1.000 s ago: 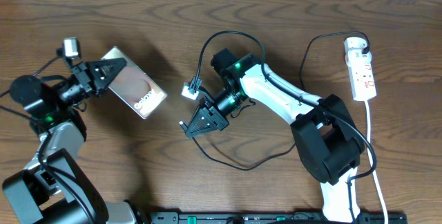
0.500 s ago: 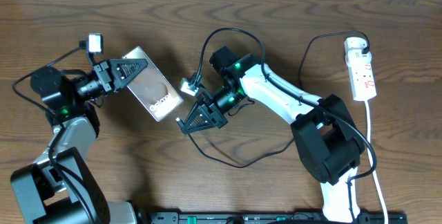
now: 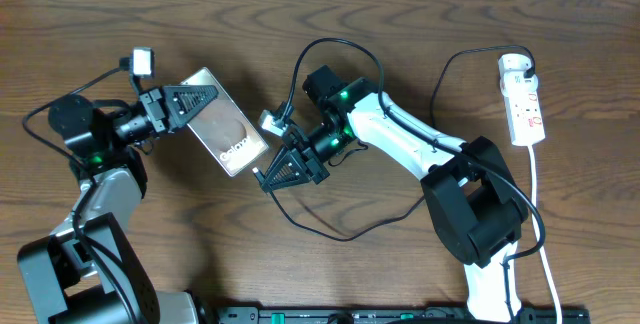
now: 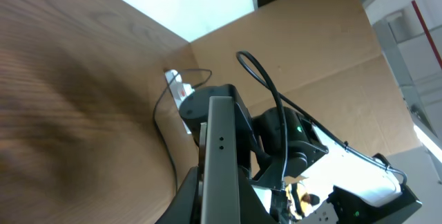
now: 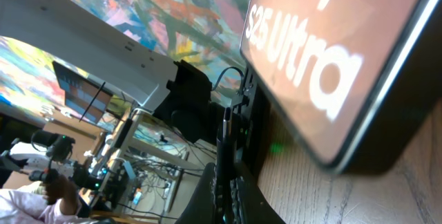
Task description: Plug charger to phone and switch on socket
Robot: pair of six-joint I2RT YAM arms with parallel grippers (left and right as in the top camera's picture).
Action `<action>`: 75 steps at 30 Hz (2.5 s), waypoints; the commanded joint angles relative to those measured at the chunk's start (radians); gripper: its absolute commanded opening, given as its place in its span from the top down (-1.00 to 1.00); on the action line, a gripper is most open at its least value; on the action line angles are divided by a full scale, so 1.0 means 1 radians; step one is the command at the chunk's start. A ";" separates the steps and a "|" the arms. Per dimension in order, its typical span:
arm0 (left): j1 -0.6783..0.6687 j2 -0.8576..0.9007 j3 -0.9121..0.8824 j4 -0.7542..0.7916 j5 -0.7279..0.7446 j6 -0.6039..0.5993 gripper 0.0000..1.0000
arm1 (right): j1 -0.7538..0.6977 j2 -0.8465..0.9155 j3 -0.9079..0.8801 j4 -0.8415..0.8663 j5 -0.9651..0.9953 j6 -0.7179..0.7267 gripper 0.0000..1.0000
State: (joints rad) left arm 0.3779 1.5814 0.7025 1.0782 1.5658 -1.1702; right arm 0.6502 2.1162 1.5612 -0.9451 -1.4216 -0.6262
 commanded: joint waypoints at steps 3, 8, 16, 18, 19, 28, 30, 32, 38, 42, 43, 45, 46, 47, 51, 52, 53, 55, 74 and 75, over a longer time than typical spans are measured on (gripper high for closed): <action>-0.024 -0.012 0.017 0.010 0.006 0.000 0.86 | -0.003 -0.003 0.001 0.014 -0.040 -0.026 0.97; -0.023 -0.012 0.017 0.028 0.006 -0.001 0.86 | -0.003 -0.003 0.000 0.029 -0.027 -0.057 0.97; -0.012 -0.012 0.018 0.039 0.006 -0.001 0.86 | 0.000 -0.003 -0.008 0.033 -0.017 -0.079 0.98; 0.000 -0.012 0.018 0.039 0.006 -0.002 0.86 | -0.001 -0.003 -0.012 0.034 -0.013 -0.079 0.98; 0.005 -0.012 0.018 0.039 0.006 -0.002 0.86 | -0.001 -0.003 -0.012 0.033 -0.006 -0.079 0.98; 0.012 -0.012 0.018 0.039 0.005 -0.066 0.85 | -0.001 -0.003 -0.012 0.034 -0.011 -0.047 0.97; 0.012 -0.012 0.018 0.039 0.006 -0.069 0.85 | -0.001 -0.003 -0.012 0.039 -0.023 -0.042 0.97; 0.012 -0.012 0.018 0.039 0.006 -0.069 0.85 | -0.001 -0.003 -0.012 0.041 -0.029 -0.040 0.97; 0.011 -0.012 0.018 0.092 0.006 -0.069 0.86 | -0.002 -0.003 -0.012 0.041 -0.029 -0.040 0.98; 0.011 -0.012 0.018 0.109 0.006 -0.069 0.86 | -0.003 -0.003 -0.012 0.041 -0.029 -0.040 0.97; 0.010 -0.012 0.018 0.110 0.006 -0.069 0.86 | -0.003 -0.003 -0.012 0.041 -0.029 -0.040 0.97; 0.008 -0.012 0.018 0.110 0.006 -0.068 0.85 | -0.003 -0.003 -0.012 0.042 -0.029 -0.040 0.97; 0.007 -0.012 0.018 0.110 0.006 -0.065 0.86 | -0.003 -0.003 -0.012 0.043 -0.029 -0.040 0.97; 0.007 -0.012 0.018 0.110 0.005 -0.066 0.85 | -0.003 -0.003 -0.012 0.045 -0.030 -0.040 0.97; -0.003 -0.012 0.018 0.110 0.006 -0.069 0.86 | -0.004 -0.003 -0.012 0.050 -0.049 -0.026 0.97; -0.008 -0.012 0.018 0.110 0.005 -0.069 0.86 | -0.004 -0.003 -0.012 0.060 -0.052 -0.006 0.97; -0.013 -0.012 0.018 0.111 0.005 -0.069 0.86 | -0.005 -0.003 -0.012 0.077 -0.052 0.026 0.97; -0.021 -0.012 0.018 0.117 0.005 -0.069 0.85 | -0.007 -0.003 -0.012 0.106 -0.052 0.078 0.98; 0.013 -0.012 0.018 0.142 0.005 -0.071 0.85 | -0.007 -0.003 -0.012 0.085 -0.055 0.138 0.97; 0.018 -0.012 0.018 0.142 0.006 -0.078 0.85 | -0.007 -0.003 -0.012 0.086 -0.055 0.133 0.98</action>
State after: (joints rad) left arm 0.3733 1.5814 0.7025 1.2102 1.5661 -1.2308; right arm 0.6491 2.1162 1.5547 -0.8558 -1.4441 -0.4980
